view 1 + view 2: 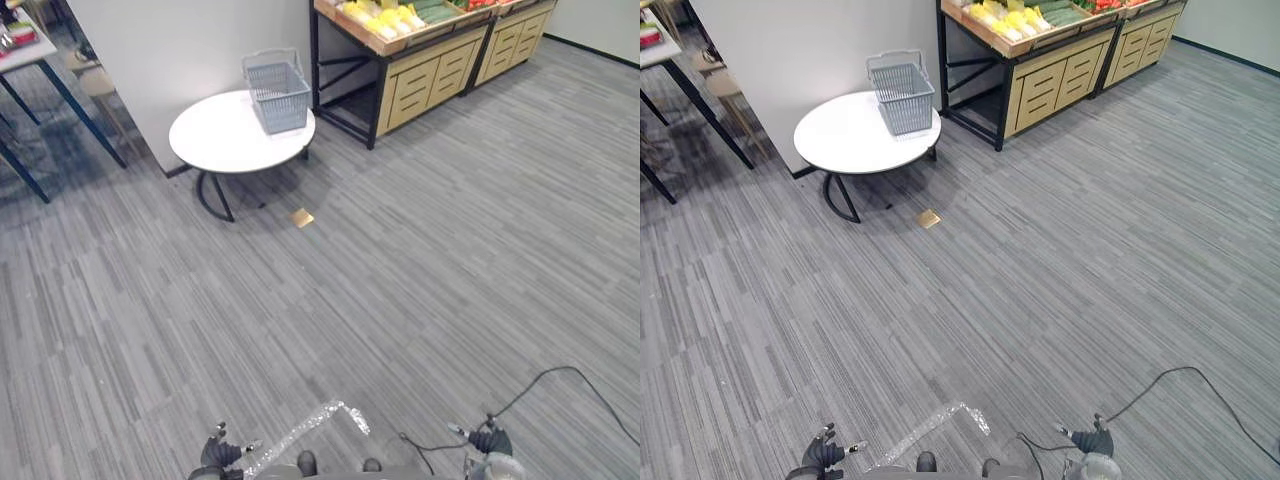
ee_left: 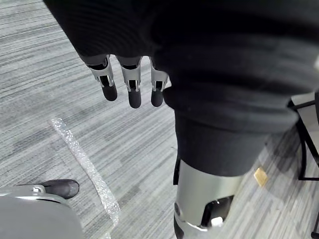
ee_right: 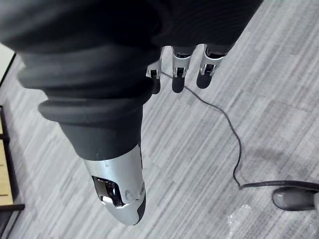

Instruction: Pick vegetable in the basket

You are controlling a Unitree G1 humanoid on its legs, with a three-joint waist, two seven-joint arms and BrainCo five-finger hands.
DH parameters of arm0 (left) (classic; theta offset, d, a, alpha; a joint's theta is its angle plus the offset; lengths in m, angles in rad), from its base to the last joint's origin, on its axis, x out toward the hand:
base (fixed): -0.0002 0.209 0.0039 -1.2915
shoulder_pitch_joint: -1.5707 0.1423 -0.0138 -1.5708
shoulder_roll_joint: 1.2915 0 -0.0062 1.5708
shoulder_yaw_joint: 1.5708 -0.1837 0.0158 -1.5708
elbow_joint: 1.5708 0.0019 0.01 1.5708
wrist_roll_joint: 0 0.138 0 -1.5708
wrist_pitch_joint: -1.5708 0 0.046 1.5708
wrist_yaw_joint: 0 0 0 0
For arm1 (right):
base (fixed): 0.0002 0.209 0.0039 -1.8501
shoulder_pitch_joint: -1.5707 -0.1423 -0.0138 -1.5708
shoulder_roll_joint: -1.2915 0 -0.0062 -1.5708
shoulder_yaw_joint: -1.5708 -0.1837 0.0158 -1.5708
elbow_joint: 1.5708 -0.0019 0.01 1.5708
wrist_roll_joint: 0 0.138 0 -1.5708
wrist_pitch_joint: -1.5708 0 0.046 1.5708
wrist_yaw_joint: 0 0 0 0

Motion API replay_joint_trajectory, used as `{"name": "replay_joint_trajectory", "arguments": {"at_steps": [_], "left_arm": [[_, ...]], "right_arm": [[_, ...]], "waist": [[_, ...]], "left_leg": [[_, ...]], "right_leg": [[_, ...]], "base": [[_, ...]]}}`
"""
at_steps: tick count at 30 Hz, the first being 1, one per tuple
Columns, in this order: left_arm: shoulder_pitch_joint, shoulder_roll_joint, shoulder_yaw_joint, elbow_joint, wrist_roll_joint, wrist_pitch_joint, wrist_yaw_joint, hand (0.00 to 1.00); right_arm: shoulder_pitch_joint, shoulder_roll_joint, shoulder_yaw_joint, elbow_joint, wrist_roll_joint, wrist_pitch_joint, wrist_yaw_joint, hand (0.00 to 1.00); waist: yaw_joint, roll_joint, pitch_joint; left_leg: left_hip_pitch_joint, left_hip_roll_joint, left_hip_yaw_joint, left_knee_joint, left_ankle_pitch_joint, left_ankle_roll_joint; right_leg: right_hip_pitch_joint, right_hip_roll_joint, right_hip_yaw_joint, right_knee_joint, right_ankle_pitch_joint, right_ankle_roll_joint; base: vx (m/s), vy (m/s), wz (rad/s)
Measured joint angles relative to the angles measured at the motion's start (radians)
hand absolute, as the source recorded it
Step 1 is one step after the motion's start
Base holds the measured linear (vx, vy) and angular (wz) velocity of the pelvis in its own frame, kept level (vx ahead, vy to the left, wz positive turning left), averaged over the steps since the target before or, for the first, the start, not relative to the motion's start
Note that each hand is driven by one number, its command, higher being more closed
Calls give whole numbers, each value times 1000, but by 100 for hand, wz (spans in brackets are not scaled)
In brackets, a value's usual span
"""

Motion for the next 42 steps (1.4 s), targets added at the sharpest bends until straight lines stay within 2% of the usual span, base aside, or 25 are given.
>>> {"name": "replay_joint_trajectory", "arguments": {"at_steps": [3, 8, 10, 15, 19, 21, 24, 26, 28, 30, 32, 33, 35, 36, 37, 38, 39, 40, 41, 42], "left_arm": [[0, 1, 1, -34, 3, -6, 0, 0], [8, 6, 23, -56, 3, -7, 0, 0], [14, 6, 30, -78, 2, -7, 0, 0], [47, 6, 37, -125, -2, -7, 1, 0], [78, 5, 50, -180, -30, -5, 2, 0], [81, 4, 61, -203, -42, -3, 2, 0], [94, 2, 73, -260, -63, -4, 4, 0], [104, -6, 73, -298, -77, -4, 8, 0], [108, -14, 70, -325, -77, -4, 21, 0], [104, -9, 58, -338, -77, -4, 23, 0], [103, -3, 49, -338, -77, -4, 27, 0], [103, -1, 37, -338, -77, -3, 32, 0], [80, -4, 25, -337, -77, -2, 42, 0], [56, -6, 22, -336, -77, -2, 43, 0], [23, -8, 20, -327, -77, -2, 43, 0], [11, -8, 20, -322, -76, -2, 44, 0], [5, -3, 21, -317, -76, -3, 46, 0], [5, -11, 20, -295, -75, -5, 46, 0], [-6, -33, 20, -282, -75, 0, 45, 0], [-15, -45, 21, -284, -76, -1, 44, 0]], "right_arm": [[-2, -20, 1, -8, -22, -2, 0, 0], [-1, -41, 1, -38, -38, -2, 1, 0], [1, -52, 1, -38, -38, -2, 0, 0], [24, -56, 2, -52, -32, 1, 0, 0], [37, -56, 2, -102, -15, 5, 0, 0], [36, -54, 3, -118, 2, 6, -1, 0], [25, -52, 13, -147, 2, 8, -7, 0], [20, -53, 27, -180, 2, 8, -22, 0], [15, -44, 33, -190, 2, 10, -23, 0], [21, -22, 67, -239, 2, 14, -27, 0], [41, -11, 89, -266, 2, 14, -27, 0], [39, -9, 97, -286, 2, 14, -27, 0], [35, -11, 100, -325, 2, 10, -27, 0], [30, -15, 100, -337, 2, 10, -27, 0], [26, -28, 103, -340, 2, 9, -27, 0], [28, -31, 103, -340, 2, 9, -27, 0], [36, -35, 113, -344, 2, 9, -28, 0], [48, -46, 121, -346, 2, 9, -30, 0], [31, -57, 123, -347, 2, 14, -32, 0], [25, -50, 139, -371, 2, 14, -32, 0]], "waist": [[-1, 6, 4], [-25, 14, 7], [-33, 25, 13], [-31, 33, 11], [-30, 35, 10], [-22, 32, 11], [-3, 36, 5], [8, 40, 3], [7, 43, 3], [-1, 38, 16], [-21, 31, 25], [-26, 28, 25], [-35, 36, 31], [-50, 51, 44], [-62, 64, 60], [-63, 63, 61], [-64, 55, 57], [-84, 51, 52], [-79, 106, 59], [-82, 105, 63]], "left_leg": [[10, -3, 0, 0, 0, 0], [17, -4, 2, 0, -1, 0], [20, -2, 2, -16, -1, 0], [16, 2, 24, -31, -7, -2], [-49, 6, 38, 2, -28, 16], [-88, 11, 43, 65, -65, 17], [-157, 26, 62, 192, -152, 21], [-192, 27, 79, 263, -203, 30], [-198, 24, 80, 310, -251, 46], [-137, 13, 54, 324, -302, 65], [-69, 3, 27, 321, -340, 72], [-22, 3, 17, 302, -355, 69], [40, 9, -24, 245, -356, 67], [69, 25, -45, 222, -359, 59], [109, 42, -75, 210, -359, 36], [125, 44, -85, 212, -360, 18], [159, 39, -100, 229, -370, -10], [201, 42, -130, 267, -385, -36], [196, 73, -127, 322, -362, -77], [131, 64, -110, 470, -255, -149]], "right_leg": [[11, -4, 1, -2, 0, 0], [20, -6, 4, -10, 0, 0], [15, -3, 5, -13, -1, 0], [-13, 2, 11, -6, -3, 5], [-59, 2, 12, -7, -9, 7], [-74, 0, 16, -8, -12, 12], [-102, 0, 30, 17, -41, 36], [-143, -10, 38, 97, -89, 67], [-195, -17, 32, 242, -122, 91], [-320, -29, 1, 595, -147, 117], [-377, -30, -18, 720, -200, 81], [-426, -26, -47, 727, -225, 70], [-528, -3, -90, 677, -222, 59], [-568, 14, -101, 616, -204, 51], [-604, 45, -118, 494, -134, 21], [-609, 56, -120, 422, -75, 3], [-610, 77, -124, 280, 58, -42], [-603, 77, -114, 317, 188, -113], [-602, 94, -158, 377, 153, -135], [-575, 77, -161, 393, 77, -133]], "base": [[33, -1, -1], [-21, -11, -2], [-100, -29, -6], [-131, -17, -10], [-51, -10, -8], [61, 10, -3], [126, 37, -18], [219, 76, -19], [220, 96, -9], [289, 139, 20], [466, 110, 41], [463, 84, 30], [535, 52, 43], [683, 18, 85], [484, -15, 76], [801, -47, 65], [910, -76, 68], [926, -71, 46], [771, -62, 35], [585, -58, 3]]}}
